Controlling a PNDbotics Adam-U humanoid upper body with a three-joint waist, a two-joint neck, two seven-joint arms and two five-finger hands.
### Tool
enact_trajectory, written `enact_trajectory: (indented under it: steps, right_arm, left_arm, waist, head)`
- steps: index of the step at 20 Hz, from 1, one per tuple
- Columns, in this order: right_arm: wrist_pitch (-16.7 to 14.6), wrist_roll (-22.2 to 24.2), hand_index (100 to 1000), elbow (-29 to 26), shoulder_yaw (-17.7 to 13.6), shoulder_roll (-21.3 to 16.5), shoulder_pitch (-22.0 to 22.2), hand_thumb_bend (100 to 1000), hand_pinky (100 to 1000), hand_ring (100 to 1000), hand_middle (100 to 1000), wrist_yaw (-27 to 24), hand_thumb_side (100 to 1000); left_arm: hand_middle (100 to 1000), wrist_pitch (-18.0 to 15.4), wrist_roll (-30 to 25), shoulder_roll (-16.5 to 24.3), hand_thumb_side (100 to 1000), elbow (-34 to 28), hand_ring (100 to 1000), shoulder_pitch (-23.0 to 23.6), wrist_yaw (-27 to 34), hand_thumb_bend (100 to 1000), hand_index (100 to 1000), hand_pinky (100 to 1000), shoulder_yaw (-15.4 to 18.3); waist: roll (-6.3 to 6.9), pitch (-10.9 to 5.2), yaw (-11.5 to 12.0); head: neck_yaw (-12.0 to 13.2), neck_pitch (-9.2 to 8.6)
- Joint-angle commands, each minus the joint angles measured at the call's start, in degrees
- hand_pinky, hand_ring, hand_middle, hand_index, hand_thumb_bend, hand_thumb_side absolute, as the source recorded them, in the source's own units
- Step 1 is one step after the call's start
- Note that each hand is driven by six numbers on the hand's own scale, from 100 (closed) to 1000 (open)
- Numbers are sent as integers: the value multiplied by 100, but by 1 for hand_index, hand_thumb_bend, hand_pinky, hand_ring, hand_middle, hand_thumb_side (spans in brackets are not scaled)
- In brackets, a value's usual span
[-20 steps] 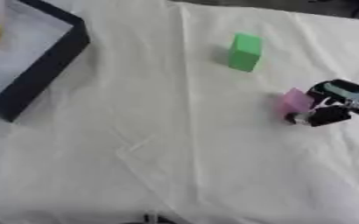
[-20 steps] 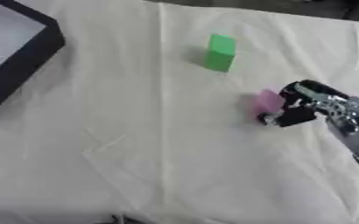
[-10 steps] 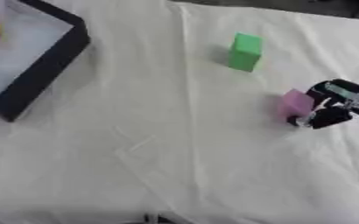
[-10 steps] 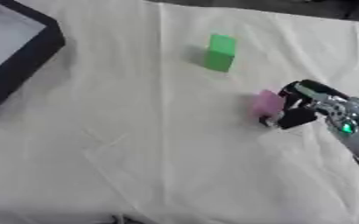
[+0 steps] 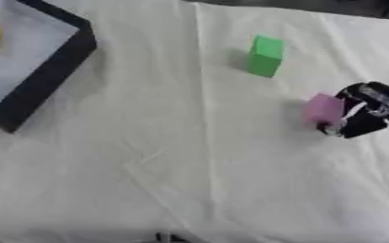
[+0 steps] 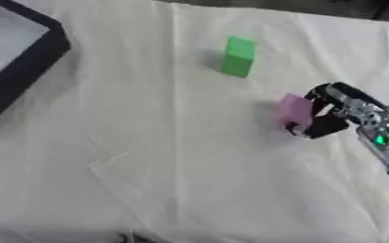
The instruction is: Pick up the objects with one hand, pass them to the other hand, and then place them into the box on the other side of the table.
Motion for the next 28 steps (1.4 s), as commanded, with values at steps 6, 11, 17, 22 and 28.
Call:
enact_trajectory:
  steps: [6,11,17,22,28]
  right_arm:
    - [104,-452,511,-454,-335,7,44,412,537,728,400,-544,120]
    - [51,-746,463,-860,-700,377,-174,404,364,717,344,-808,100]
    - [209,-1342,451,-1305,-852,807,-391,404,324,716,328,-1122,100]
    - [98,-1723,446,-1290,-744,1077,-627,409,314,719,321,-1385,100]
    - [-190,-1981,447,-1112,-591,1418,-877,419,316,727,321,-1535,100]
  left_arm:
    - [601,-19,28,112,567,-90,648,-30,31,100,736,897,112]
    - [601,-25,78,115,565,-121,648,12,68,100,735,897,153]
    - [599,-40,120,132,563,-209,645,-20,151,100,733,895,165]
    - [596,-137,129,160,543,-274,641,-131,250,100,729,888,138]
    - [593,-562,84,208,484,-277,638,-417,445,100,723,873,-7]
  waist:
    - [54,-109,-25]
    - [120,-137,-80]
    - [153,-172,-79]
    - [170,-200,-59]
    - [181,-229,-43]
  head:
    - [98,22]
    - [293,1]
    - [324,-10]
    - [345,-7]
    - [366,0]
